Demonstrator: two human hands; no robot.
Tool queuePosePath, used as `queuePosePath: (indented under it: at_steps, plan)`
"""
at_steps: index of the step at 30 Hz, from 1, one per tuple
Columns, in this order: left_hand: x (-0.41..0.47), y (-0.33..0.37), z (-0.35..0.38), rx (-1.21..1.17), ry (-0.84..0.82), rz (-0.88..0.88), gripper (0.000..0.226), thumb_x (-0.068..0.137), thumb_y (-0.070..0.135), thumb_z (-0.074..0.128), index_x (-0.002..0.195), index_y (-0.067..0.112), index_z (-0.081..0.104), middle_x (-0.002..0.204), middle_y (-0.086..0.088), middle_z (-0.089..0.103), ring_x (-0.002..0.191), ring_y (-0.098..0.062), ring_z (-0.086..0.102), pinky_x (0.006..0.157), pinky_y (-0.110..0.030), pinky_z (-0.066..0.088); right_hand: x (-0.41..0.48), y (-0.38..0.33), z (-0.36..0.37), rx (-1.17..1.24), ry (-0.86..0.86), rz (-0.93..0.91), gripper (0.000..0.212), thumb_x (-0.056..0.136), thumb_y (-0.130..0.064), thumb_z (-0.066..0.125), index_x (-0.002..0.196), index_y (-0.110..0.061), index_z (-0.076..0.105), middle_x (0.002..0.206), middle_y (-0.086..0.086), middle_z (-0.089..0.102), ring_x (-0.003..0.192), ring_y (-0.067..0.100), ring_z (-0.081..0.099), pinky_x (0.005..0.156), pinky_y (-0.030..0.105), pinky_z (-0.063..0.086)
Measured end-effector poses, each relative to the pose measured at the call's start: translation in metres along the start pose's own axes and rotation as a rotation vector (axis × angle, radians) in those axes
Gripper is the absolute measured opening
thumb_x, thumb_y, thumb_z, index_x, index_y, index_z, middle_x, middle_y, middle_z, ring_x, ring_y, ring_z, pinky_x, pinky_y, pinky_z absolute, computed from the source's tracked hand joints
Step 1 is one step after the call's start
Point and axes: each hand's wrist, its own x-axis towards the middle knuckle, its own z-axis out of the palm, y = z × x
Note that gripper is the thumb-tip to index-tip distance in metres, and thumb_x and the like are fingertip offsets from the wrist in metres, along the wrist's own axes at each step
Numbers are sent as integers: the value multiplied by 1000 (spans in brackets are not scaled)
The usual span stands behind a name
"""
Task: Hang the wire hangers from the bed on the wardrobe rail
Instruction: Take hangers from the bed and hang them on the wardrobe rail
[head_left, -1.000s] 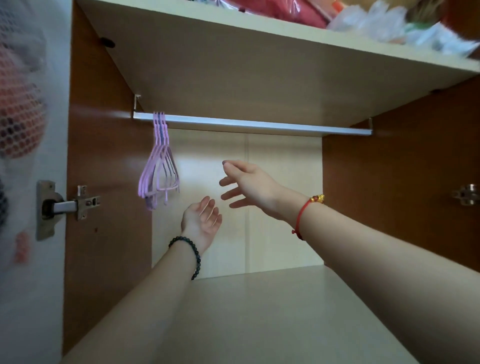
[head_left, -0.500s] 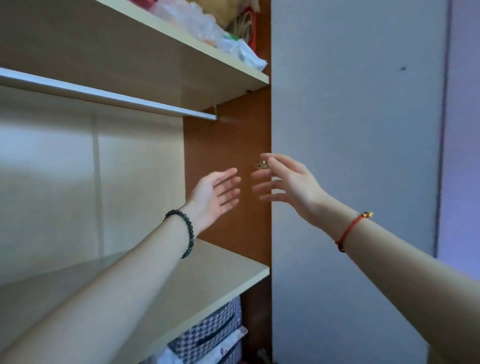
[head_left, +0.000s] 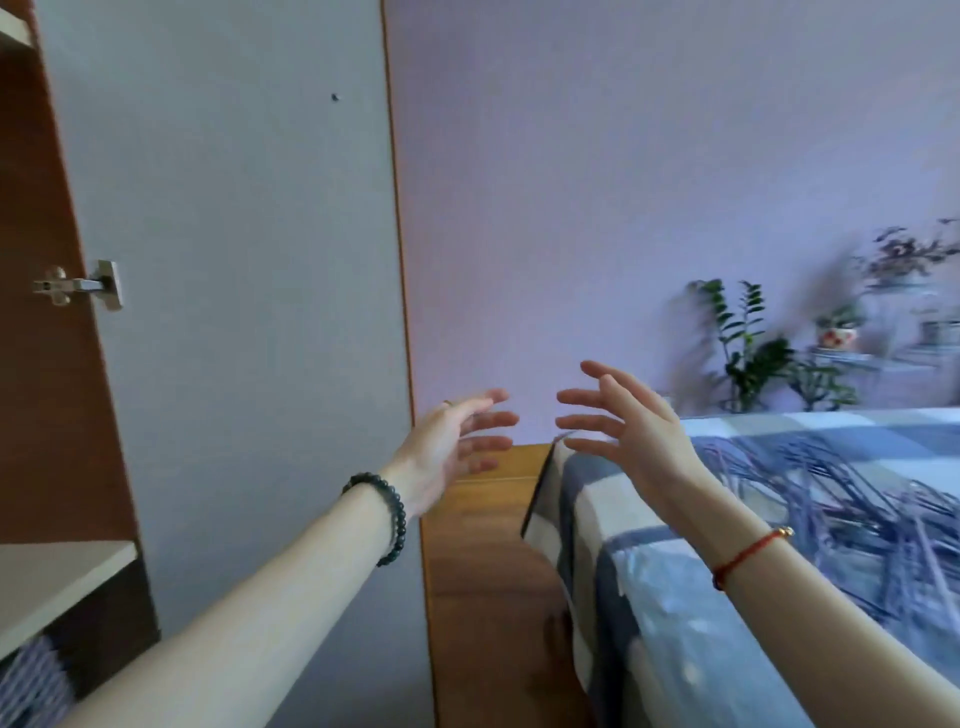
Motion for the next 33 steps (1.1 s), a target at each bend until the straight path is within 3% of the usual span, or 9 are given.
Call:
queuePosePath:
  at_steps: [6, 12, 17, 19, 22, 26, 28, 30, 33]
  plan:
    - [10, -57, 109, -36, -239, -89, 17, 93, 17, 47, 102, 20, 61, 84, 3, 67, 64, -10, 61, 58, -21, 49, -46, 12, -123, -30, 337, 22, 24, 97, -18, 38, 116, -17, 52, 92, 5, 66, 73, 20, 64, 63, 26, 54]
    - [-1, -110, 197, -48, -446, -183, 16, 92, 12, 49, 102, 20, 59, 89, 4, 65, 72, -12, 60, 58, -19, 50, -110, 23, -216, -59, 652, 29, 23, 97, -14, 39, 116, -16, 51, 92, 6, 65, 78, 22, 60, 66, 28, 51]
    - [-13, -156, 252, -60, -561, -279, 16, 93, 12, 49, 97, 25, 56, 95, 4, 61, 80, -11, 56, 68, -24, 48, -154, 54, -273, -151, 894, 52, 28, 93, -9, 46, 120, -10, 51, 90, 6, 64, 76, 16, 57, 67, 24, 47]
    - [-16, -173, 269, -66, -570, -317, 15, 92, 12, 50, 100, 24, 56, 97, 4, 59, 82, -11, 55, 71, -23, 46, -167, 70, -291, -219, 957, 82, 30, 92, -6, 48, 121, -8, 51, 101, 13, 62, 77, 11, 54, 67, 21, 44]
    - [-18, -198, 288, -39, -558, -337, 22, 92, 12, 50, 113, 20, 54, 103, 1, 57, 85, -8, 52, 71, -20, 44, -176, 92, -307, -290, 1007, 138, 32, 90, -2, 49, 122, -7, 50, 120, 19, 56, 86, 13, 53, 73, 18, 43]
    - [-16, -225, 302, 44, -548, -332, 32, 92, 8, 49, 124, 14, 51, 104, 6, 58, 85, -1, 52, 71, -18, 42, -172, 108, -315, -294, 1041, 211, 39, 86, 1, 54, 125, -2, 47, 119, 20, 55, 100, 23, 52, 94, 38, 43]
    - [-13, -233, 306, 119, -559, -307, 37, 92, 5, 49, 129, 9, 48, 112, 2, 57, 89, -4, 54, 69, -17, 43, -170, 111, -316, -317, 1047, 233, 42, 84, 3, 56, 125, -1, 47, 115, 21, 59, 95, 23, 55, 89, 34, 48]
    - [-9, -238, 310, 204, -569, -257, 41, 92, 5, 50, 132, 6, 45, 121, -3, 55, 98, -8, 52, 68, -16, 46, -170, 113, -316, -385, 1043, 247, 46, 82, 6, 58, 126, 3, 46, 101, 15, 60, 87, 21, 55, 72, 22, 49]
    - [-5, -243, 315, 314, -568, -154, 42, 89, 7, 56, 130, 3, 48, 111, -2, 60, 94, -10, 54, 83, -22, 47, -171, 115, -315, -460, 1025, 260, 43, 76, 12, 59, 118, 8, 52, 73, 2, 59, 73, 18, 56, 56, 11, 45]
